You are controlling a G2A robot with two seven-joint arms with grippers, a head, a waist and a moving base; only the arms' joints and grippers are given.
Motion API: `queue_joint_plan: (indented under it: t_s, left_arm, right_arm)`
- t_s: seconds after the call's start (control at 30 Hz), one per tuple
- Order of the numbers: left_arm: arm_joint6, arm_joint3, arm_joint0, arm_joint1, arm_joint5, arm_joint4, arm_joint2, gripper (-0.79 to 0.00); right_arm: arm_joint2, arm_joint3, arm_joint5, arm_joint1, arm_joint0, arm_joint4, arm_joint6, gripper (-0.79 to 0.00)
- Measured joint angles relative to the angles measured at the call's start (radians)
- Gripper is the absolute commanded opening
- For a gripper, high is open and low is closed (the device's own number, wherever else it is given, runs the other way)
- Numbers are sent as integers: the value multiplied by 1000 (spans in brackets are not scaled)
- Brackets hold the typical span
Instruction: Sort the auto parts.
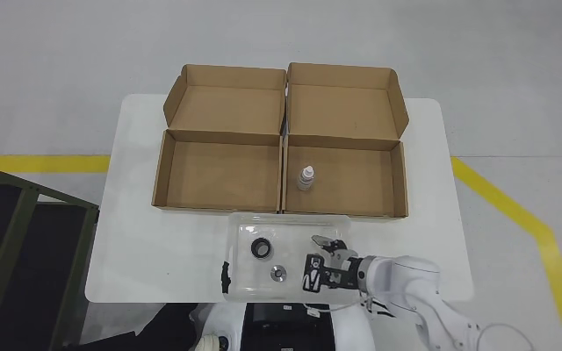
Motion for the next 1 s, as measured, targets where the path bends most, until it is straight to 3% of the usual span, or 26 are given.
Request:
queue_joint_plan:
  t_s: [0.17,0.27,0.57,0.63,0.73,1.0]
  left_arm:
    - [0,0,0,0,0,0,0,0]
    - [0,0,0,0,0,0,0,0]
    - [0,0,0,0,0,0,0,0]
    - [0,0,0,0,0,0,0,0]
    - [0,0,0,0,0,0,0,0]
    - [0,0,0,0,0,0,0,0]
  right_arm:
    - [-15,15,9,-2,18,9,24,-265]
    - [-21,21,14,-2,25,12,38,-397]
    - [-40,28,18,-2,36,13,70,-474]
    - [-43,26,16,-1,35,12,75,-570]
    - [-43,22,16,0,32,12,77,-785]
    - [-29,-10,15,6,21,17,54,-785]
